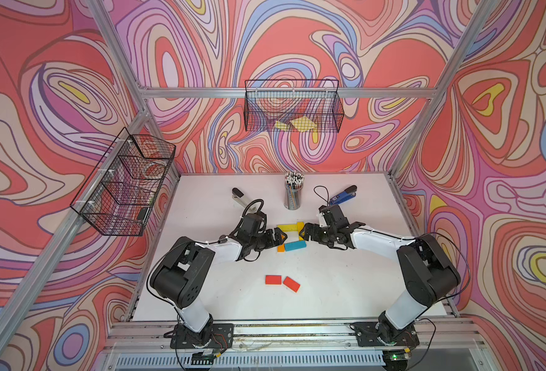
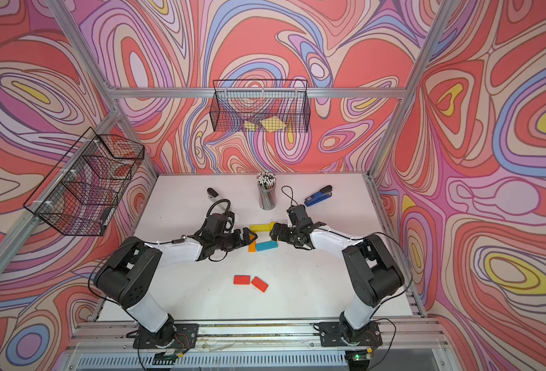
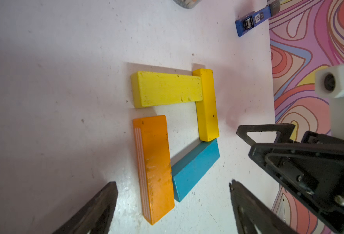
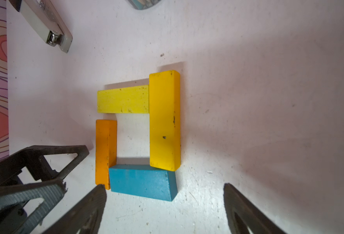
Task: Assemble the letter p with building blocks
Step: Adjust the building block at the center of the board.
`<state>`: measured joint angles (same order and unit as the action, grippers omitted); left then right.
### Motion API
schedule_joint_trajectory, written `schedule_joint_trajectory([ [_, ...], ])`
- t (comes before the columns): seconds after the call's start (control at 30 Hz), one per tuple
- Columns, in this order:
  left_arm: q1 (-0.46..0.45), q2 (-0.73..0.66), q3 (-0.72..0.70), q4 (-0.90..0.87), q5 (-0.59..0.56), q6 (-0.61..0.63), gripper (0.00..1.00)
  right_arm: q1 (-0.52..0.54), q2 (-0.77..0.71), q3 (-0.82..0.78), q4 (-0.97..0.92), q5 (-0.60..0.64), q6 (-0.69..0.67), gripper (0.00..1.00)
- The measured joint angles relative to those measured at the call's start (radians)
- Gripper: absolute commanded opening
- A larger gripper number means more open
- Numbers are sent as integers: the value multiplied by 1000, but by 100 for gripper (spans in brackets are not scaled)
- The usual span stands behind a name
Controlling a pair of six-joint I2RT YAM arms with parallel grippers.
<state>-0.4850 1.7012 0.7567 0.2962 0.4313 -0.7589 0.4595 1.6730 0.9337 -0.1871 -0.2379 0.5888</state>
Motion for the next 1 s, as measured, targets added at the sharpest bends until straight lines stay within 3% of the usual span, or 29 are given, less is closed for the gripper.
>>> schedule_joint_trajectory([
  [1.0,-18,90,68,68,14,-32,90,0,-1,-68,40,-14,8,93],
])
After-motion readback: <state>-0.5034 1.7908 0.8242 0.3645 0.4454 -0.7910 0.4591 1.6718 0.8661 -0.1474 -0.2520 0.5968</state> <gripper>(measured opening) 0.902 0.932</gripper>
